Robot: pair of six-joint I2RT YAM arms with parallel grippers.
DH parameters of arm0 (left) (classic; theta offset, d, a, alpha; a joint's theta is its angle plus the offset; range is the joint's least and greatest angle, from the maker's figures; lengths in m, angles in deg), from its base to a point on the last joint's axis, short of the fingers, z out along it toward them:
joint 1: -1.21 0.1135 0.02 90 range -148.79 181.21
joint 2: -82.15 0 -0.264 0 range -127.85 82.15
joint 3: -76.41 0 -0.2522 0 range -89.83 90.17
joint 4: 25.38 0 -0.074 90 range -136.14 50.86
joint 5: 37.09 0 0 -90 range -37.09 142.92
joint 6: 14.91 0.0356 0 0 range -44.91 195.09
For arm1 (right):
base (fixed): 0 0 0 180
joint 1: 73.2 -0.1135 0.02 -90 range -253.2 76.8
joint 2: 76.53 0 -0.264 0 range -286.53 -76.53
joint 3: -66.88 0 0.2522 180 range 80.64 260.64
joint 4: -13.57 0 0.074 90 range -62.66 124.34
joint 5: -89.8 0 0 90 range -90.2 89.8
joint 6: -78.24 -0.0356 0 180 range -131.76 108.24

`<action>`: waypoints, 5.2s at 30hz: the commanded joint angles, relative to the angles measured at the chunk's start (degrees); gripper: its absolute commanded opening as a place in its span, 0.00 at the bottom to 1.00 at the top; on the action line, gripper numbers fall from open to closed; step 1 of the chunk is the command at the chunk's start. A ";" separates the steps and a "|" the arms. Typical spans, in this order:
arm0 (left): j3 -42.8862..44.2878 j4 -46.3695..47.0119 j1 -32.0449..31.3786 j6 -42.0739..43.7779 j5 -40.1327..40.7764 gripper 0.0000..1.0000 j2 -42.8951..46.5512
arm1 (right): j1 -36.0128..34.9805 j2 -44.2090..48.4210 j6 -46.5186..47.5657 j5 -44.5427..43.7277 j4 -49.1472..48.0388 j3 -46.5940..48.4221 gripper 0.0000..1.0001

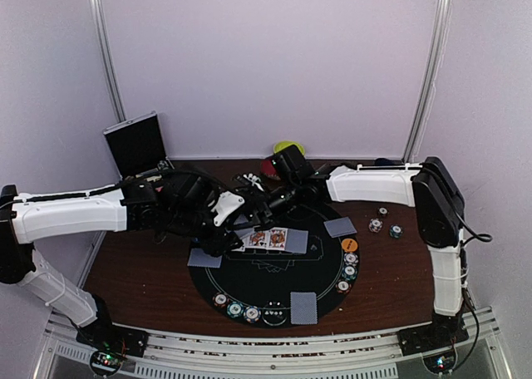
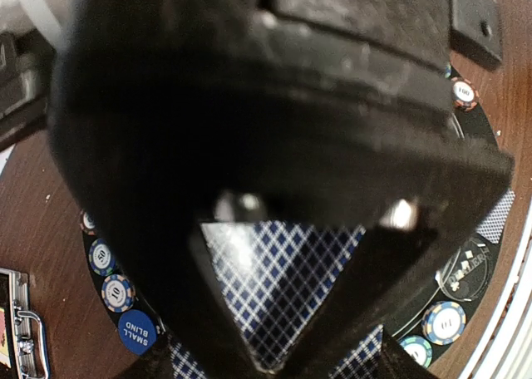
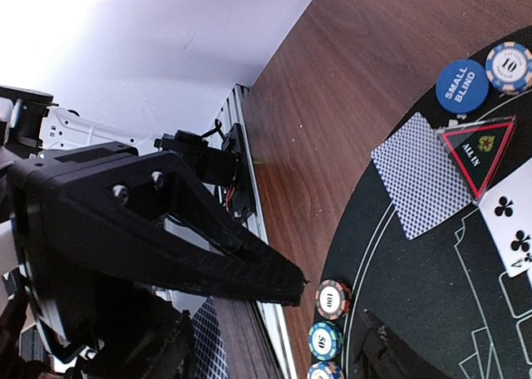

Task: Distribute texas hold em gaming equipment
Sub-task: Pick up the poker card from the face-down deck piles, then place the poker card in the community card area.

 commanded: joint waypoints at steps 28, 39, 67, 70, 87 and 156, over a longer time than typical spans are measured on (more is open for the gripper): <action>-0.54 2.71 -0.28 -0.15 1.00 0.63 0.81 | 3.78 0.39 9.35 -0.21 15.58 3.97 0.26; -0.69 2.72 -0.24 -0.10 0.83 0.63 1.03 | 4.60 3.45 14.96 -0.52 22.57 5.45 0.16; -0.87 2.65 -0.32 0.12 -0.13 0.63 1.38 | 9.28 1.95 51.66 -19.59 63.81 18.51 0.00; -0.98 2.70 -0.41 -0.07 -0.16 0.63 1.52 | 9.32 2.95 53.26 -25.41 63.88 17.24 0.00; -1.06 2.71 -0.72 0.07 -0.06 0.63 1.39 | 8.76 2.31 64.53 -45.93 63.96 11.35 0.00; -0.97 2.71 -0.76 0.51 0.01 0.63 0.20 | 7.57 -12.71 66.10 -66.53 58.52 22.81 0.52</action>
